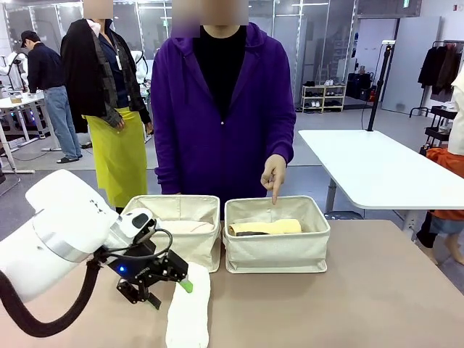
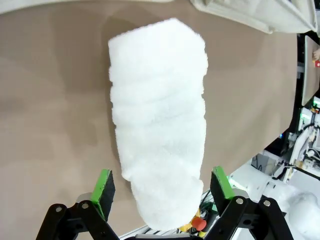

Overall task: Divide the towels into two baskets.
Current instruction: Pick up one hotel-folded towel from the bottom of the table and place it in the Fabric basket indicated by the person.

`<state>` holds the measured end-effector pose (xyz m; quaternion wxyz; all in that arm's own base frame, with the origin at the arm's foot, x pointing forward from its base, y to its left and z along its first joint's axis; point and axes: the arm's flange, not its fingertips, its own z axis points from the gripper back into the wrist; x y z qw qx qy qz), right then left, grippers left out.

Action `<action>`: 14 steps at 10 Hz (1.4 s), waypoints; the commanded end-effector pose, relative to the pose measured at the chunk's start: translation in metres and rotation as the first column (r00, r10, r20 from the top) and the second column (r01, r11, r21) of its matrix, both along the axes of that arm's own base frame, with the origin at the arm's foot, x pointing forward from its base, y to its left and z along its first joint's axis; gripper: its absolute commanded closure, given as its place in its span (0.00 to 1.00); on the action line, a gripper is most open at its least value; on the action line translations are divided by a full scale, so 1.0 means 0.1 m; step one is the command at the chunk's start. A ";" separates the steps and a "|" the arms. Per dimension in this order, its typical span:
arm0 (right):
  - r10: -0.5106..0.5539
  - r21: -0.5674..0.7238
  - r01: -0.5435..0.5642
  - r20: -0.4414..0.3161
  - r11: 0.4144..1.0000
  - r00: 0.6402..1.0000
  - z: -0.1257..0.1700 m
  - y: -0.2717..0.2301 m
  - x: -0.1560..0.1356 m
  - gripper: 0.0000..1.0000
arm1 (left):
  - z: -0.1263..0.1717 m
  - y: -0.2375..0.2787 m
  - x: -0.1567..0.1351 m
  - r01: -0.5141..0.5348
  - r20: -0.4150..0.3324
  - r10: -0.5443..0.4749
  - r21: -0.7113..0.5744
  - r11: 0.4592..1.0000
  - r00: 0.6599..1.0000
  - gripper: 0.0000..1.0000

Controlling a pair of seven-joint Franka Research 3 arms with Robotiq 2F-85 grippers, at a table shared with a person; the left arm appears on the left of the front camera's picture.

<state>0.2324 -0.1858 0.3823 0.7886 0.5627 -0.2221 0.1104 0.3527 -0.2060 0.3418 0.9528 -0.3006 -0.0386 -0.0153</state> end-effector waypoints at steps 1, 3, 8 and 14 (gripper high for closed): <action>-0.006 0.009 0.006 0.010 1.000 1.000 0.04 0.00 -0.02 0.00 | -0.22 0.04 -0.27 -0.015 0.013 0.016 -0.039 0.999 1.000 0.03; -0.006 0.009 0.006 0.010 1.000 1.000 0.04 0.00 -0.02 0.00 | -0.31 -0.05 -0.30 0.004 0.034 -0.003 -0.037 0.999 0.999 0.03; -0.006 0.009 0.006 0.010 1.000 1.000 0.04 0.00 -0.02 0.00 | -0.37 -0.09 -0.27 0.021 0.045 -0.020 -0.014 1.000 0.999 0.25; -0.006 0.009 0.006 0.010 1.000 1.000 0.04 0.00 -0.02 0.00 | -0.32 -0.11 -0.27 0.020 0.056 -0.019 -0.028 0.999 0.998 0.82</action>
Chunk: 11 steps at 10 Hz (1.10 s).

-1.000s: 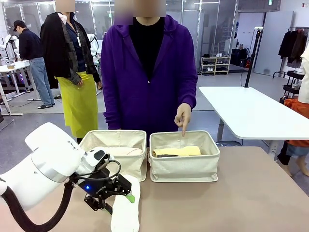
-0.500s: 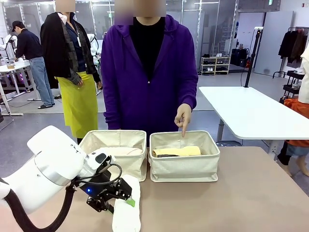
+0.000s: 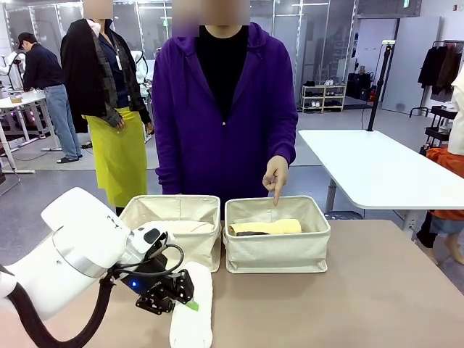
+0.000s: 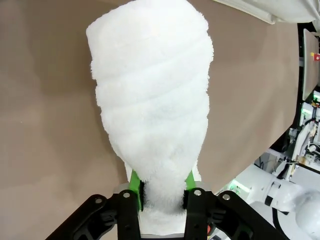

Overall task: Divide the towels into two baskets.
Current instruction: Pick up one hotel-folded towel from the bottom of the table and place it in the Fabric basket indicated by the person.

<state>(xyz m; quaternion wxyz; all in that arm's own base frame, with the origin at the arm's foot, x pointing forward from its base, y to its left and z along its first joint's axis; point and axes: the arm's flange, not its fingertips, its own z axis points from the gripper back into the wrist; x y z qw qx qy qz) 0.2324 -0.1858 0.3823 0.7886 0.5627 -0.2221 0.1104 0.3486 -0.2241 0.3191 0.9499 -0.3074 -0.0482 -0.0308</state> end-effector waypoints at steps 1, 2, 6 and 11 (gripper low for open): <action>-0.006 0.009 0.006 0.010 1.000 1.000 0.04 0.00 -0.02 0.00 | -0.04 0.08 -0.23 -0.003 0.040 0.004 -0.020 1.000 0.999 0.91; -0.006 0.009 0.006 0.010 1.000 1.000 0.04 0.00 -0.02 0.00 | 0.08 0.07 -0.26 0.034 0.093 -0.035 0.008 0.999 0.995 0.91; -0.006 0.009 0.006 0.010 1.000 1.000 0.04 0.00 -0.02 0.00 | 1.02 0.05 -0.57 0.380 0.278 -0.388 0.083 0.921 0.879 0.91; -0.006 0.009 0.006 0.010 1.000 1.000 0.04 0.00 -0.02 0.00 | 1.41 -0.12 -0.63 0.515 0.325 -0.549 0.192 0.836 0.770 0.91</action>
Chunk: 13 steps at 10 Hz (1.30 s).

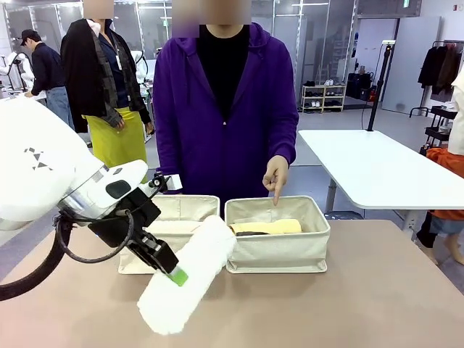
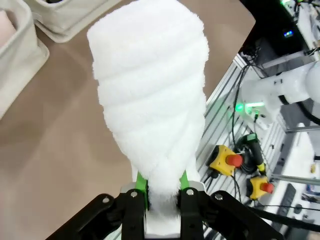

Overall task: Divide the towels into two baskets.
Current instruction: Pick up one hotel-folded towel from the bottom of the table and place it in the Fabric basket indicated by the person.

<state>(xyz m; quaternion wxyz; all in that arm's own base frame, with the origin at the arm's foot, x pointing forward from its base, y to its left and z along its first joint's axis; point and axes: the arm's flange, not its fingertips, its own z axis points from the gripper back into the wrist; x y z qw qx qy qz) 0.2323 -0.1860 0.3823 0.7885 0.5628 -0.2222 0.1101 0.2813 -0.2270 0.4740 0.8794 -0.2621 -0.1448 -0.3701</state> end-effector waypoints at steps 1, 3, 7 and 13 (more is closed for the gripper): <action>-0.005 0.009 0.005 0.010 1.000 1.000 0.04 0.01 -0.02 0.00 | -0.14 -0.09 0.04 -0.026 -0.021 0.027 0.025 0.999 0.999 0.91; -0.005 0.009 0.005 0.010 1.000 1.000 0.04 0.01 -0.02 0.00 | -0.14 -0.09 0.04 -0.026 -0.021 0.027 0.025 0.999 0.999 0.91; -0.005 0.009 0.005 0.010 1.000 1.000 0.04 0.01 -0.02 0.00 | 0.52 -0.69 0.54 0.250 0.260 -0.331 0.299 0.921 0.907 0.74; -0.005 0.009 0.005 0.010 1.000 1.000 0.04 0.01 -0.02 0.00 | 0.78 -2.42 1.79 0.199 0.443 -0.657 0.717 0.668 0.610 0.74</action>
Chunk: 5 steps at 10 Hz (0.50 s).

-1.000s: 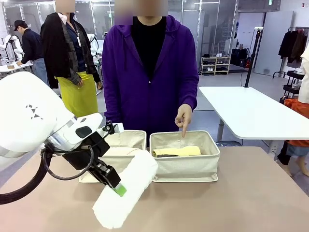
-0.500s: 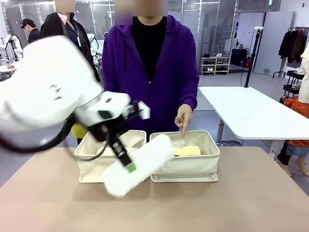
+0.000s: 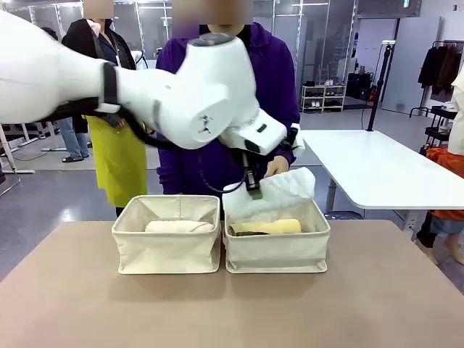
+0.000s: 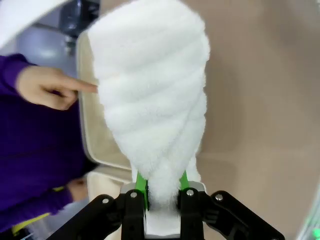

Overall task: Divide the towels into two baskets.
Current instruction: Pick up one hotel-folded towel from the bottom of the table and place it in the Fabric basket indicated by the person.

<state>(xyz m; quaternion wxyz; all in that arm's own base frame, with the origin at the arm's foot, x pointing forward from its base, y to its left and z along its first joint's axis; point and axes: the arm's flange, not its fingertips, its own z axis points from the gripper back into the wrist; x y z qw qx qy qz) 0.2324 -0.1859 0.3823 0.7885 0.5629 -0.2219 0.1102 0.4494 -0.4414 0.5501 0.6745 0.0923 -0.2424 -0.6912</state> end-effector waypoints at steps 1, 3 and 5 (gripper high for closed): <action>-0.006 0.009 0.006 0.010 1.000 1.000 0.04 0.01 -0.02 0.00 | -0.13 -0.42 0.26 -0.065 0.147 0.051 0.092 0.994 0.988 0.74; -0.006 0.009 0.006 0.010 1.000 1.000 0.04 0.01 -0.02 0.00 | -0.49 -0.50 0.57 -0.073 0.088 0.064 0.112 0.991 0.994 0.74; -0.006 0.009 0.006 0.010 1.000 1.000 0.04 0.01 -0.02 0.00 | -0.76 -0.55 0.73 -0.044 0.059 0.038 0.106 0.993 0.998 0.74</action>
